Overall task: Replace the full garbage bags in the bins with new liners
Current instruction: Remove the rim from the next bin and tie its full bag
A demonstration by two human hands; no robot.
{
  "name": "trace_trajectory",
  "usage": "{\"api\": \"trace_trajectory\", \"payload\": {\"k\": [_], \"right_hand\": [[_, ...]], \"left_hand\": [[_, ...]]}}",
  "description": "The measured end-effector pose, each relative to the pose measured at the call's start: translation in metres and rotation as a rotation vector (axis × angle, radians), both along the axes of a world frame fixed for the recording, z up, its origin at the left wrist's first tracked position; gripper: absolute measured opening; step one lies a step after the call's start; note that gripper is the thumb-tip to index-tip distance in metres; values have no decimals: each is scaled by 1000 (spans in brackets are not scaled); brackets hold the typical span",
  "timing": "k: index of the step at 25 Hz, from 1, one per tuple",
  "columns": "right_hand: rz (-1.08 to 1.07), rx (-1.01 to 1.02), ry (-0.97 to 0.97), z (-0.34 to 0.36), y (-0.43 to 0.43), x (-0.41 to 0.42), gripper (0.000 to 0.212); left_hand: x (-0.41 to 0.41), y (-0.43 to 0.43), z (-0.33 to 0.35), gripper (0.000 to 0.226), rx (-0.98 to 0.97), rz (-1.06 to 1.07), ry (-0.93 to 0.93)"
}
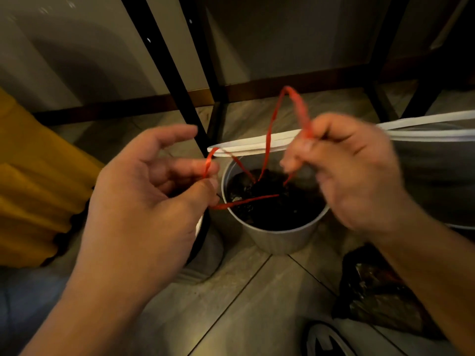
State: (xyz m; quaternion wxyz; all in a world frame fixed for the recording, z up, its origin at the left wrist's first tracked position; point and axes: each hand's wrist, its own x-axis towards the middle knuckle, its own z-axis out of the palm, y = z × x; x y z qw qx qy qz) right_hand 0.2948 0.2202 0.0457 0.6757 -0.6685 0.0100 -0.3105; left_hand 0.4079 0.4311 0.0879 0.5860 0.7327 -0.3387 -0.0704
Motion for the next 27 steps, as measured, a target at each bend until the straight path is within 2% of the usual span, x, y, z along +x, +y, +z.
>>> {"api": "trace_trajectory", "payload": {"k": [4, 6, 9, 11, 14, 16, 18, 21, 23, 25, 27], "right_hand": [[-125, 198, -78, 16, -34, -8, 23], [-179, 272, -79, 15, -44, -10, 25], [-126, 494, -58, 17, -48, -13, 33], [-136, 550, -29, 16, -46, -13, 33], [-124, 577, 2, 17, -41, -10, 32], [-125, 558, 5, 18, -39, -8, 32], [-126, 508, 4, 15, -37, -7, 29], [-94, 373, 19, 12, -32, -8, 27], [-67, 190, 9, 14, -31, -10, 21], [-81, -96, 9, 17, -29, -12, 15], [-142, -378, 16, 20, -24, -11, 14]], "left_hand": [[1, 24, -17, 37, 71, 196, 126], [-1, 32, -28, 30, 9, 242, 275], [-6, 35, -37, 32, -235, 211, 627], [-6, 31, -37, 32, -401, 137, 815], [-9, 13, -32, 12, -603, -73, 986], [-8, -2, -28, 10, -635, -215, 959], [-6, -20, -26, 25, -600, -301, 841], [-6, -46, -19, 41, -352, -305, 557], [-3, -61, -15, 47, -113, -329, 328], [0, -74, -10, 51, 71, -470, 194], [2, -84, -4, 35, 244, -587, 70]]}}
